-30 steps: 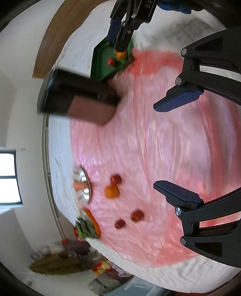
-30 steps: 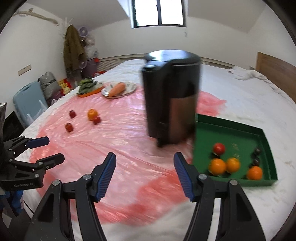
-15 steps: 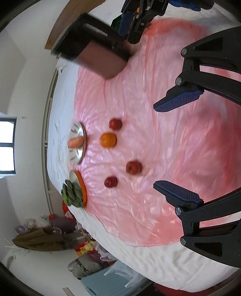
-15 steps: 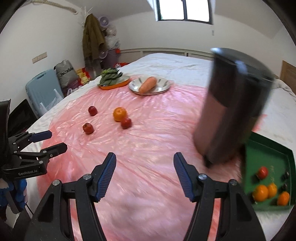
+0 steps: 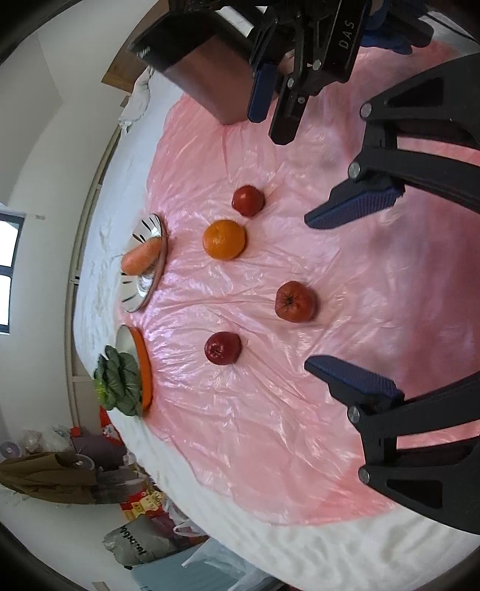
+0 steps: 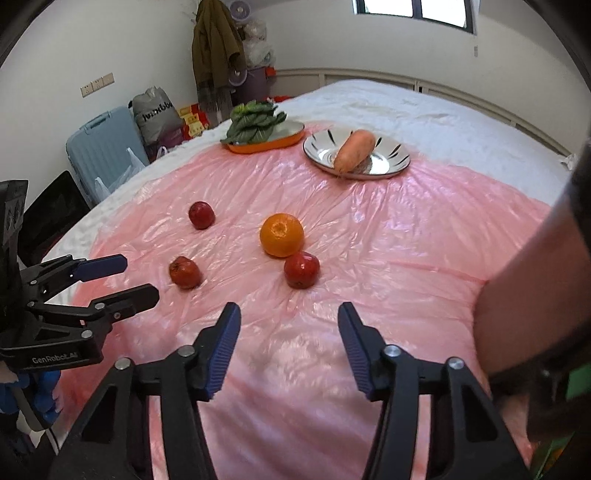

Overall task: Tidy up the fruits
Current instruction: 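Grasp a red apple with the right gripper while the left grasps a tomato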

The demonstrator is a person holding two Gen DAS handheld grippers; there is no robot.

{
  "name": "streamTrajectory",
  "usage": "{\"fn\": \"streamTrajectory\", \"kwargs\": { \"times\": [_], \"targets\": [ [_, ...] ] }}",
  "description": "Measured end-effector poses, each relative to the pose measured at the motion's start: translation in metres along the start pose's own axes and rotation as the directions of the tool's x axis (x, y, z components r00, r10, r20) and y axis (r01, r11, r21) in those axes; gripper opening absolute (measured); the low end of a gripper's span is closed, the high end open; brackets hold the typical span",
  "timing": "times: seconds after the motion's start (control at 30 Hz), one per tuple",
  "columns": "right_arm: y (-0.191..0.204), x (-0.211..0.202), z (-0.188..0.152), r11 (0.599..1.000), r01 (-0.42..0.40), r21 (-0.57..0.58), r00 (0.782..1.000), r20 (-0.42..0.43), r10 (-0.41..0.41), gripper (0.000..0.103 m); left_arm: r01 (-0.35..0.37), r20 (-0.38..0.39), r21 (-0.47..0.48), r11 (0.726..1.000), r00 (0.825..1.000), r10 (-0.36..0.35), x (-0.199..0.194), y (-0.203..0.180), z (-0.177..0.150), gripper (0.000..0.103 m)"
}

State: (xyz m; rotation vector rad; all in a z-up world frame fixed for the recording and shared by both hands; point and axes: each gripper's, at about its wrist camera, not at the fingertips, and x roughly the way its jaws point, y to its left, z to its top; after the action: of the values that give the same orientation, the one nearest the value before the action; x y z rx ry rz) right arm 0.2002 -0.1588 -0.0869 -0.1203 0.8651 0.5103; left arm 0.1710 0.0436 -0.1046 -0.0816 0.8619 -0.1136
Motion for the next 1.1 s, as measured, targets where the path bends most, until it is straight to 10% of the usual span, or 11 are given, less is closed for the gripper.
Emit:
{"fn": "streamTrajectory", "kwargs": {
  "times": [0.7, 0.83, 1.1],
  "targets": [
    [-0.008, 0.089, 0.036, 1.0, -0.001, -0.025, 0.993, -0.116, -0.002, 0.067, -0.001, -0.071, -0.012, 1.0, 0.997, 0.0, 0.053, 0.009, 0.003, 0.041],
    [-0.007, 0.095, 0.034, 0.999, -0.003, -0.034, 0.991, -0.136, -0.001, 0.043, 0.005, -0.075, -0.006, 1.0, 0.997, -0.006, 0.055, 0.01, 0.0, 0.034],
    [-0.015, 0.096, 0.032, 0.999, -0.042, 0.007, 0.99, -0.136, 0.043, 0.037, 0.058, -0.061, -0.031, 0.998, 0.996, -0.059, 0.053, 0.017, -0.002, 0.027]
  ]
}}
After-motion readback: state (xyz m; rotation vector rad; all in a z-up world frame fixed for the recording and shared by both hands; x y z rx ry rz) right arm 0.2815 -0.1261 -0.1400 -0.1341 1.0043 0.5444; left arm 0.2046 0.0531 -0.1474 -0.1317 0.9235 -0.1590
